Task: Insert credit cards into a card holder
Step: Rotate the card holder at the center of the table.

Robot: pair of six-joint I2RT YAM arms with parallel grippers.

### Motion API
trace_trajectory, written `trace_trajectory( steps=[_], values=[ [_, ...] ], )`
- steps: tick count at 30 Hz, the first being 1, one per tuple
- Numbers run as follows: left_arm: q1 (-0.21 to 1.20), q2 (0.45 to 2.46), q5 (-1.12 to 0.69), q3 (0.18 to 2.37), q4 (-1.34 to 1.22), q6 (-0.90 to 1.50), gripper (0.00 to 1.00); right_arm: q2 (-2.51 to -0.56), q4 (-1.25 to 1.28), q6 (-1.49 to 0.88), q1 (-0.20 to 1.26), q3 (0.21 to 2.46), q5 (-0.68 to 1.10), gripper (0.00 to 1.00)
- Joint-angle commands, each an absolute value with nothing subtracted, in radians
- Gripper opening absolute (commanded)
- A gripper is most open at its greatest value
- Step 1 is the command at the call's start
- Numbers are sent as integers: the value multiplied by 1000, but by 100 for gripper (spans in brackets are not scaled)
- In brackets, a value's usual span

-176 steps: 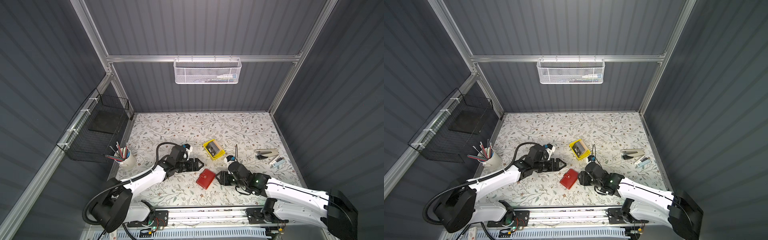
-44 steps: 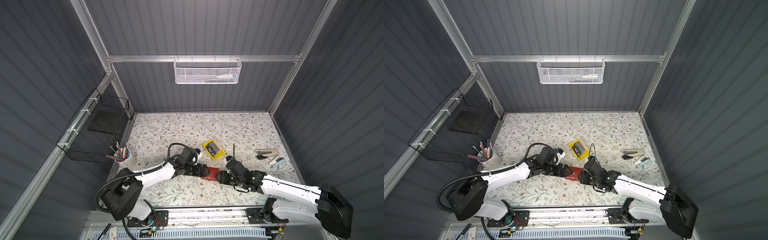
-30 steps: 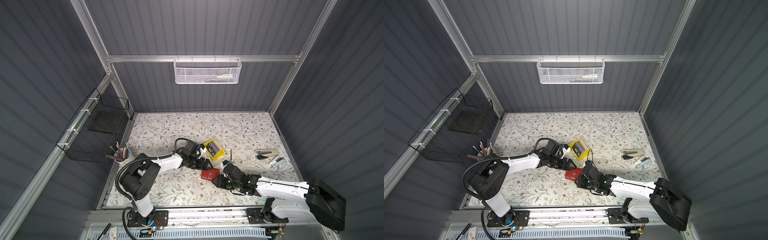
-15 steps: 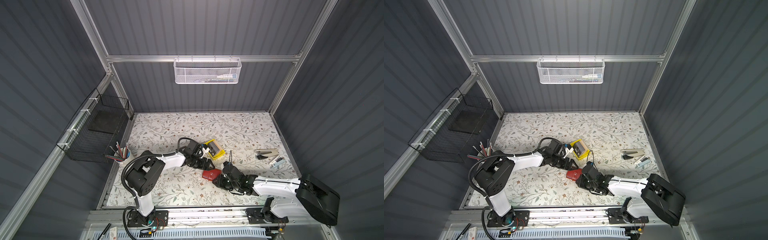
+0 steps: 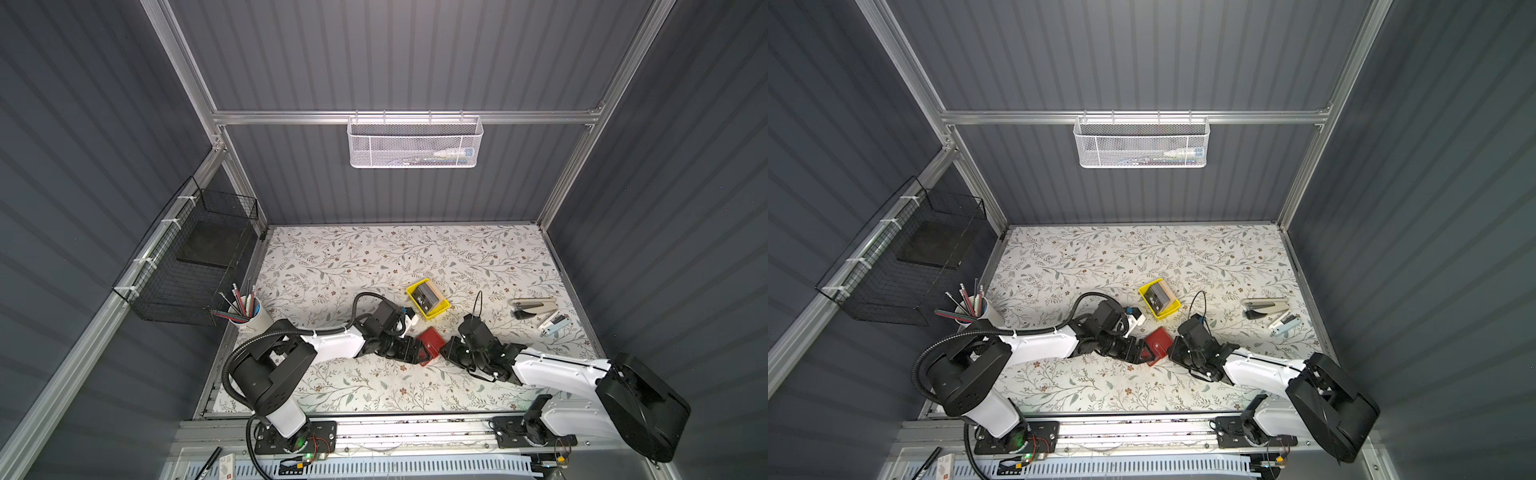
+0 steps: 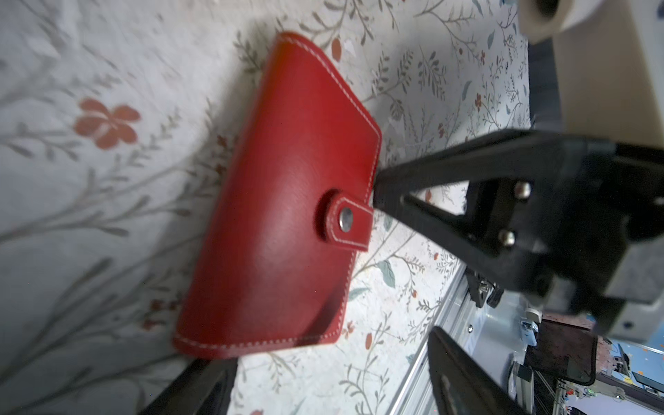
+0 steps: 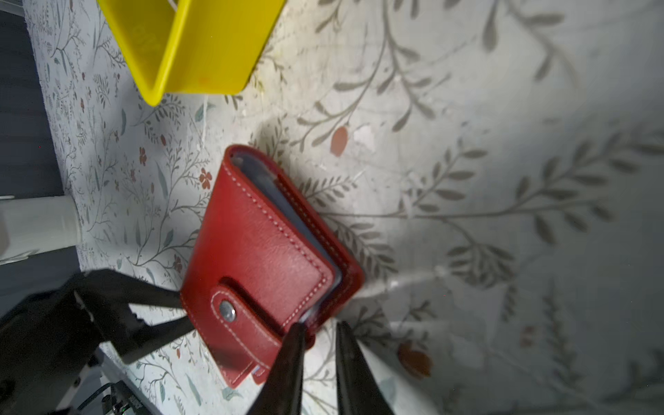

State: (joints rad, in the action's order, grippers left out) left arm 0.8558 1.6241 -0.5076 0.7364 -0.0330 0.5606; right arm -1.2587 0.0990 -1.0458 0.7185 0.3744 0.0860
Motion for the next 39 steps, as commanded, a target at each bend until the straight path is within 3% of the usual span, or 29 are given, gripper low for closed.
trace_trajectory(
  steps=[1, 8, 16, 27, 39],
  values=[
    [888, 1566, -449, 689, -68, 659, 83, -1236, 51, -966, 692, 406, 69, 22],
    [888, 1402, -296, 637, 28, 683, 83, -1177, 93, -897, 690, 365, 67, 25],
    [880, 1468, -232, 735, 72, 626, 83, -1032, 30, -915, 739, 325, 50, 31],
    [813, 1641, -340, 818, 7, 542, 82, -1054, 61, -995, 719, 297, 55, 33],
    [813, 1673, -409, 771, -120, 593, 81, -1160, 140, -1020, 673, 328, 108, 30]
  ],
)
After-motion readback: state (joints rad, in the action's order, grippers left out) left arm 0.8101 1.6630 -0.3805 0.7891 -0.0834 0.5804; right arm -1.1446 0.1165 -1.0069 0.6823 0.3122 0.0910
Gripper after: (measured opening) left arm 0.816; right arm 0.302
